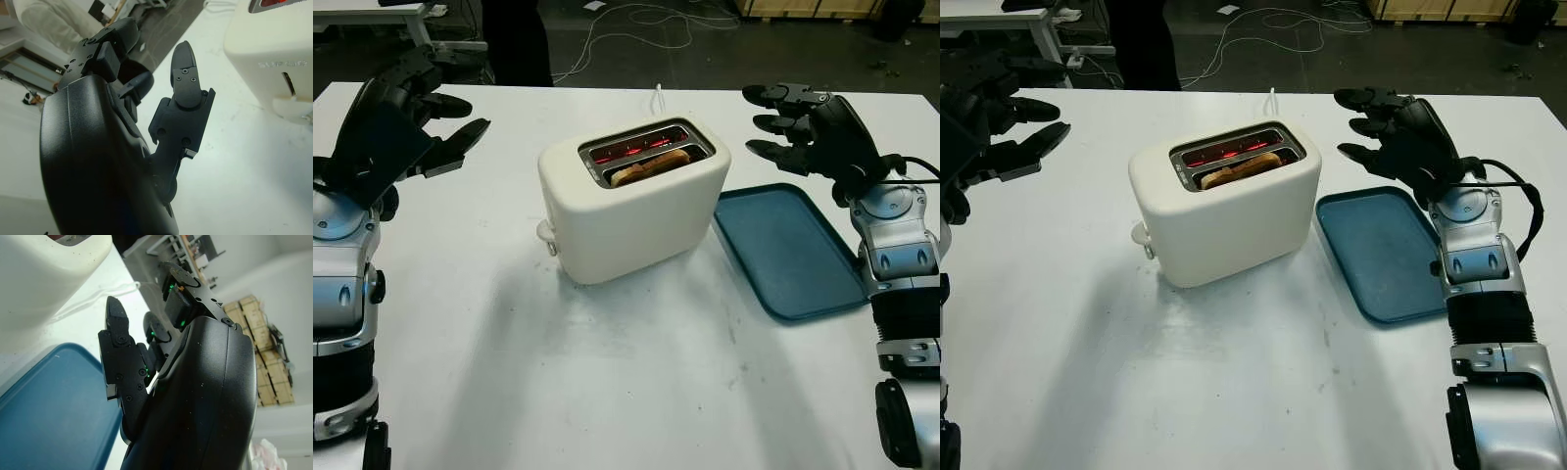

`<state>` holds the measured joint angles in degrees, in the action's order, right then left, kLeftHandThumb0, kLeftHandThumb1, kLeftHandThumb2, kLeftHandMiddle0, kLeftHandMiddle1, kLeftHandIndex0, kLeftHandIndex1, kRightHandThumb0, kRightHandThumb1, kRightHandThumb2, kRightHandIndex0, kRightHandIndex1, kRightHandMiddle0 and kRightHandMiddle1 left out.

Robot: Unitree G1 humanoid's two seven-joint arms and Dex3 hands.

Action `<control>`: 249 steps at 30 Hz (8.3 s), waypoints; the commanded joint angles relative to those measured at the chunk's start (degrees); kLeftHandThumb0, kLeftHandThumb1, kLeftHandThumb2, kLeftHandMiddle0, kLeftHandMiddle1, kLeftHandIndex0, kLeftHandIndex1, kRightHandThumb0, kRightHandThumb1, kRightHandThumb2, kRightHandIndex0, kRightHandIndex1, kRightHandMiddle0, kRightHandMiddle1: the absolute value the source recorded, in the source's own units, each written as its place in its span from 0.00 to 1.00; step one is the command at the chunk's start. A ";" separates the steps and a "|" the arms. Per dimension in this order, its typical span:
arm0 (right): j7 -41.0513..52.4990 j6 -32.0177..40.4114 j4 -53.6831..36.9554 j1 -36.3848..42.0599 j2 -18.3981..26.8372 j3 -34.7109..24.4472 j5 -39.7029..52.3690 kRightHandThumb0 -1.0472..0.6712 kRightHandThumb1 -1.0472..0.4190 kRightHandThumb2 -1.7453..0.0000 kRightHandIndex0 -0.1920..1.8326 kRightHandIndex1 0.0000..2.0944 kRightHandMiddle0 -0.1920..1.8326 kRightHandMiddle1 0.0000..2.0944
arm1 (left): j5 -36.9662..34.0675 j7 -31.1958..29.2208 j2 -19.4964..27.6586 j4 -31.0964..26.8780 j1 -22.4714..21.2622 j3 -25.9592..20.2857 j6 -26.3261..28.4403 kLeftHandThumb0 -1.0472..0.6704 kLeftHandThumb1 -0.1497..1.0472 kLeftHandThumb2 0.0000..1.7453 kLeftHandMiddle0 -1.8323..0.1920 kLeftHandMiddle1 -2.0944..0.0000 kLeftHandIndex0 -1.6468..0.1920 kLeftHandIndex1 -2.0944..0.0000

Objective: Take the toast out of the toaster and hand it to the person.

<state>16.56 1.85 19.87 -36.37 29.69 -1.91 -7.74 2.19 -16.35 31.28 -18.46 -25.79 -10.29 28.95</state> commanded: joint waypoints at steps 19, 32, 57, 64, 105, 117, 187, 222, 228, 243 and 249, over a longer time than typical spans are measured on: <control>-0.27 -2.53 0.98 -0.77 0.55 0.16 -0.56 0.54 0.09 0.91 0.37 0.00 0.36 0.00 | -0.14 0.08 0.13 -0.55 0.07 -0.10 0.01 0.47 0.79 0.27 0.85 0.50 0.76 0.67; 4.48 -10.70 -1.90 -11.56 2.81 -1.74 3.54 0.61 0.26 1.00 0.45 0.04 0.44 0.04 | 0.18 0.22 0.28 -0.80 0.11 0.03 0.63 0.47 0.79 0.27 0.85 0.49 0.76 0.67; 18.56 -19.39 -6.31 -19.10 3.46 16.03 -9.84 0.38 0.44 1.00 0.64 0.07 0.61 0.03 | 0.73 0.19 0.49 -1.09 0.94 0.04 0.37 0.45 0.82 0.23 0.83 0.52 0.74 0.69; 19.45 -19.79 -5.04 -18.21 4.07 16.31 -11.61 0.38 0.38 0.99 0.61 0.06 0.58 0.00 | 0.33 0.34 0.01 -1.28 1.06 -0.24 1.22 0.45 0.83 0.22 0.83 0.53 0.74 0.70; 11.14 -25.84 5.57 -17.33 1.81 19.10 -18.30 0.37 0.23 1.00 0.46 0.26 0.53 0.01 | -0.28 0.37 -0.50 -0.64 1.26 -0.41 0.81 0.44 0.82 0.22 0.84 0.52 0.75 0.70; 9.71 -31.19 10.14 -17.80 1.46 21.20 -18.91 0.38 0.23 1.00 0.50 0.29 0.57 0.02 | -0.05 0.33 -0.28 -0.58 1.37 -0.39 0.16 0.45 0.83 0.22 0.83 0.52 0.74 0.70; -22.72 -10.12 56.73 -30.84 -8.97 -8.35 3.31 0.52 0.09 0.80 0.44 0.83 0.23 0.83 | -0.03 0.52 -0.62 1.41 2.25 -0.78 -5.51 0.44 0.80 0.21 0.82 0.51 0.72 0.70; -22.96 -4.69 57.34 -27.19 -13.75 -16.76 8.37 0.52 0.09 0.78 0.39 0.83 0.18 0.83 | -0.44 0.65 -0.84 3.84 2.34 -0.85 -9.07 0.42 0.75 0.25 0.83 0.46 0.74 0.63; -22.67 -4.56 57.33 -27.15 -13.69 -16.58 8.12 0.52 0.09 0.78 0.41 0.83 0.19 0.83 | -0.14 0.53 -0.45 3.65 2.52 -0.79 -8.80 0.43 0.75 0.26 0.84 0.46 0.75 0.63; -21.70 -5.44 57.21 -27.20 -13.81 -16.33 8.14 0.52 0.09 0.79 0.43 0.83 0.22 0.83 | -0.92 0.33 -0.72 3.49 2.54 -1.32 -8.77 0.43 0.75 0.26 0.84 0.46 0.76 0.62; -21.90 -5.36 57.20 -27.28 -13.89 -16.99 8.59 0.52 0.09 0.79 0.42 0.83 0.21 0.83 | -0.68 0.39 -0.66 3.56 2.45 -1.17 -8.79 0.43 0.74 0.27 0.84 0.45 0.76 0.61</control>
<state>-5.09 -3.23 76.86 -64.26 16.14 -18.60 0.36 1.87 -15.91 30.65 -14.72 -23.70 -11.43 20.37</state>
